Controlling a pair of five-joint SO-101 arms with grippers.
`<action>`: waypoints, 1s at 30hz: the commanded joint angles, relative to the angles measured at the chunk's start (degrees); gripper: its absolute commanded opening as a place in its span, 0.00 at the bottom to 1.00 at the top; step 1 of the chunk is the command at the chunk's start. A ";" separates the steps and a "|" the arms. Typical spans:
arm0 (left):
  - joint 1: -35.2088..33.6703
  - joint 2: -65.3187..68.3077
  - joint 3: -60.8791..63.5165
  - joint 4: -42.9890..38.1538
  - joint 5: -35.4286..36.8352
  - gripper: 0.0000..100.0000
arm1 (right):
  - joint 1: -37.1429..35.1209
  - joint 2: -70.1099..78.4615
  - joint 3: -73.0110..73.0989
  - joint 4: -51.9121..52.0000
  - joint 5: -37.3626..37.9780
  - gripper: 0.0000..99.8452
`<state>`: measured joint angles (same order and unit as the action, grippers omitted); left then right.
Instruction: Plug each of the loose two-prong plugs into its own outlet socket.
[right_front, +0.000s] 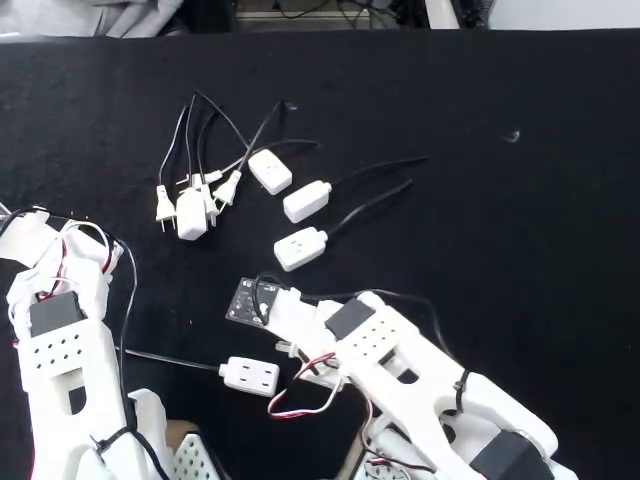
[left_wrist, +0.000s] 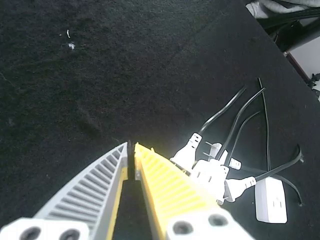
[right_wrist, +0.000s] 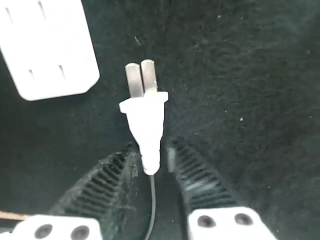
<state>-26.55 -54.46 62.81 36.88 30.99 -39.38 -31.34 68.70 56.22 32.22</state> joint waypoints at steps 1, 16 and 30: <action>-0.13 -1.32 -1.10 -0.88 0.35 0.03 | 0.79 -2.51 -0.57 -0.79 0.26 0.16; -0.13 -1.32 -1.19 -0.88 0.35 0.03 | 1.05 -2.51 -1.89 -0.70 0.26 0.01; 7.16 -1.23 -1.36 -0.44 -8.70 0.03 | 6.59 -2.59 -23.43 5.63 0.09 0.01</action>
<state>-23.56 -54.46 62.81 36.88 26.68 -32.70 -31.34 50.42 61.93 32.31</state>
